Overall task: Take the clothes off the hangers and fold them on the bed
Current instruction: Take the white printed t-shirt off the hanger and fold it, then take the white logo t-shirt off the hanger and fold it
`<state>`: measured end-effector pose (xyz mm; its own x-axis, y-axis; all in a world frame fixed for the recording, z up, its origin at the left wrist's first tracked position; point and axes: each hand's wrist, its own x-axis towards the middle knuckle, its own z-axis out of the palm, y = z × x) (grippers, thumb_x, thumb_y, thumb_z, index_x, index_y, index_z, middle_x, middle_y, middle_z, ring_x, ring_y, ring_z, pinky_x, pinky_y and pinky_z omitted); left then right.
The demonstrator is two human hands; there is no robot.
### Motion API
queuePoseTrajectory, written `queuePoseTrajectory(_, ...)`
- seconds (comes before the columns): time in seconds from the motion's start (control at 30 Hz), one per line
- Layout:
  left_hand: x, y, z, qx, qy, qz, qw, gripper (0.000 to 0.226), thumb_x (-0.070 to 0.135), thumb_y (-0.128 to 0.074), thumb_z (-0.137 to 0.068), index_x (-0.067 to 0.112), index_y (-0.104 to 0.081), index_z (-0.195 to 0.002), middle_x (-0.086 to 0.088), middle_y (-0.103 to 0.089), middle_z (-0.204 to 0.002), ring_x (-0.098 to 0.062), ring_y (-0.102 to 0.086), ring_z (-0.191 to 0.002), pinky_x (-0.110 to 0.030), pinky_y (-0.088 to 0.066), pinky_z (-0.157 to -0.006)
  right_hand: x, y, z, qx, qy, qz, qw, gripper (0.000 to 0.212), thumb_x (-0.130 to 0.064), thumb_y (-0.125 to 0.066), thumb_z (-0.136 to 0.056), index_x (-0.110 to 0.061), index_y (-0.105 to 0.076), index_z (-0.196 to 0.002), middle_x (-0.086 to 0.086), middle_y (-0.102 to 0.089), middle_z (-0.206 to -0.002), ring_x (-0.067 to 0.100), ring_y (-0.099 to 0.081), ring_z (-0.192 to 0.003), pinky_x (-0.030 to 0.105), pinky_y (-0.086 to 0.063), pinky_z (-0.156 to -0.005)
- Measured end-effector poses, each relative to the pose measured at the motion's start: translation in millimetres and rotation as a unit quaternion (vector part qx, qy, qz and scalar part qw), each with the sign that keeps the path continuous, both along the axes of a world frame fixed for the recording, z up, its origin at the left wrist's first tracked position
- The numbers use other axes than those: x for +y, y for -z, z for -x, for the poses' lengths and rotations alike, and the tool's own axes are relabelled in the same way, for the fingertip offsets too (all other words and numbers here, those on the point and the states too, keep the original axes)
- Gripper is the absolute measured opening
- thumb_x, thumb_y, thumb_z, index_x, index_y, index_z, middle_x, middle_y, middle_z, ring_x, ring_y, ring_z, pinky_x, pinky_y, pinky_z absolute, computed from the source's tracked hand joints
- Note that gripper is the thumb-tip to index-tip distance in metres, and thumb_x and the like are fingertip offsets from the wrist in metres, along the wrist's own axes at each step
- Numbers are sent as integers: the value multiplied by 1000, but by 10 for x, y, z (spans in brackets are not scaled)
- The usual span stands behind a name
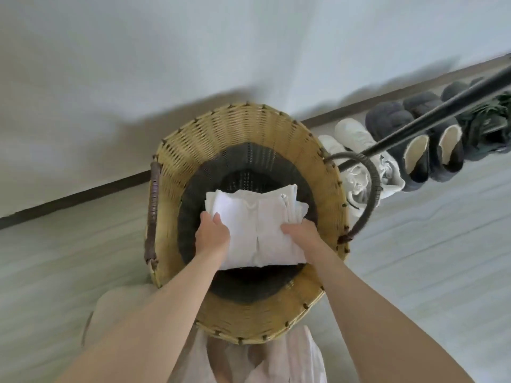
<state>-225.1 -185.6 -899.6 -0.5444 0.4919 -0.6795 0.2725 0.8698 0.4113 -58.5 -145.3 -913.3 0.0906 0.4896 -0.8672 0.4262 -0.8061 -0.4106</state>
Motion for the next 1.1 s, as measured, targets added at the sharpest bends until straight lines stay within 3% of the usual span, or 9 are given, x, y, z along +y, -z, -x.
queuePoseTrajectory(0.07, 58, 638, 5, 0, -33, 21, 999, 37, 28, -26, -103, 9, -33, -135, -17, -48, -127, -28, -49, -103, -37, -38, -82, 92, 652, 18, -46, -8, 3, 999, 42, -17, -51, -90, -9, -47, -131, 12, -54, -127, 32, -51, -115, 41, -43, -99)
queuePoseTrajectory(0.2, 105, 1619, 82, 11, -60, 67, 996, 38, 28, -29, -103, 7, -38, -133, -21, -49, -129, -38, -47, -117, -41, -38, -94, 151, 1626, 74, -96, -28, 25, 995, 42, -19, -50, -89, -9, -50, -130, 12, -56, -126, 31, -53, -113, 38, -47, -94)
queuePoseTrajectory(0.33, 177, 2436, 241, 23, -32, 85, 996, 42, 26, -32, -103, 2, -38, -136, -22, -45, -137, -38, -42, -126, -37, -34, -99, 237, 2414, 168, -100, -39, 44, 993, 43, -20, -52, -89, -8, -49, -130, 12, -55, -127, 31, -53, -114, 37, -47, -93)
queuePoseTrajectory(0.43, 159, 2944, 329, 29, 9, 101, 994, 43, 25, -32, -103, -1, -37, -137, -22, -43, -140, -37, -39, -129, -35, -31, -101, 227, 2867, 170, -114, -37, 57, 991, 43, -21, -54, -90, -5, -49, -130, 14, -54, -130, 32, -52, -117, 34, -45, -94)
queuePoseTrajectory(0.57, 106, 3253, 425, 24, -7, 131, 991, 44, 24, -34, -102, -3, -36, -137, -22, -43, -140, -37, -40, -129, -34, -33, -100, 161, 3126, 105, -151, -33, 80, 985, 47, -24, -56, -91, -2, -45, -130, 15, -53, -130, 33, -51, -120, 37, -44, -96)
queuePoseTrajectory(0.73, 180, 3265, 455, -3, -15, 169, 985, 46, 10, -38, -97, 1, -29, -141, -20, -39, -143, -36, -39, -130, -35, -34, -102, 166, 3116, 79, -165, -40, 80, 982, 43, -21, -53, -91, -3, -44, -128, 17, -54, -128, 35, -53, -116, 39, -46, -95)
queuePoseTrajectory(0.83, 206, 3026, 384, -22, 50, 175, 983, 53, 9, -39, -95, 5, -25, -146, -18, -36, -145, -34, -38, -131, -32, -34, -103, 132, 2867, 151, -187, -103, 77, 974, 43, -22, -47, -92, -4, -44, -131, 16, -49, -135, 34, -47, -123, 38, -42, -99)
queuePoseTrajectory(0.97, 255, 2266, 252, -60, 216, 158, 962, 50, 16, -36, -98, 12, -24, -147, -15, -38, -145, -31, -39, -131, -32, -34, -102, 221, 2066, 241, -164, -188, 45, 967, 40, -21, -43, -95, -2, -47, -131, 15, -46, -138, 32, -45, -125, 31, -39, -95)
queuePoseTrajectory(1.1, 307, 1171, 76, -67, 297, 88, 948, 42, 19, -35, -100, 15, -37, -142, -12, -51, -136, -28, -49, -123, -30, -37, -96, 307, 928, 285, -143, -250, 3, 958, 31, -22, -41, -95, -4, -56, -114, 18, -55, -126, 35, -51, -116, 30, -35, -76)
